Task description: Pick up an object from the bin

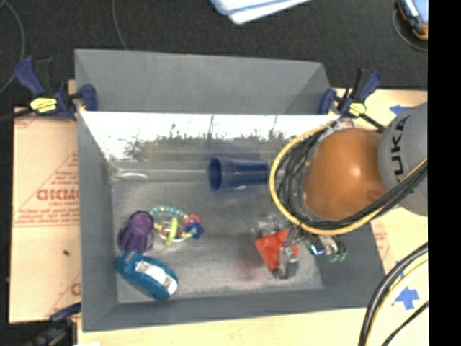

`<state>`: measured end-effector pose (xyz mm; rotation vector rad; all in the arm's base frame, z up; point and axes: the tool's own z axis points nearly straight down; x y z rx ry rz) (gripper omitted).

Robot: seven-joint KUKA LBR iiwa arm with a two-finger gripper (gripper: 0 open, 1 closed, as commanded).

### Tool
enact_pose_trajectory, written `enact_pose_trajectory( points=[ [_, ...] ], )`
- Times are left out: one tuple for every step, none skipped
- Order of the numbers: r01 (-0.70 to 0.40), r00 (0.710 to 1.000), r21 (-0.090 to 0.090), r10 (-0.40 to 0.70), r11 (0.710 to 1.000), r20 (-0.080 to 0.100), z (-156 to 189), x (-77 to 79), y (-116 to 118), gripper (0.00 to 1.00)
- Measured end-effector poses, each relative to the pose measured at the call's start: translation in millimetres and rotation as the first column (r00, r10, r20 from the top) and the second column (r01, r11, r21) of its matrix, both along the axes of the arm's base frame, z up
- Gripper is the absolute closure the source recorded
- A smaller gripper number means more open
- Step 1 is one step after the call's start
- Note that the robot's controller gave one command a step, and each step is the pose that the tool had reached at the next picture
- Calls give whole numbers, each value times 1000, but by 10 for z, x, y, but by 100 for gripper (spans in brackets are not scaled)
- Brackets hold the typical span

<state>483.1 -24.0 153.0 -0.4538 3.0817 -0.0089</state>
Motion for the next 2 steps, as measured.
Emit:
enact_pose_trajectory(
  points=[
    [-9, 1000, -1, 9, 1000, -5, 35, 2, -39, 100],
    [-16, 1000, -2, 16, 1000, 11, 957, 71, -148, 100]
  ],
)
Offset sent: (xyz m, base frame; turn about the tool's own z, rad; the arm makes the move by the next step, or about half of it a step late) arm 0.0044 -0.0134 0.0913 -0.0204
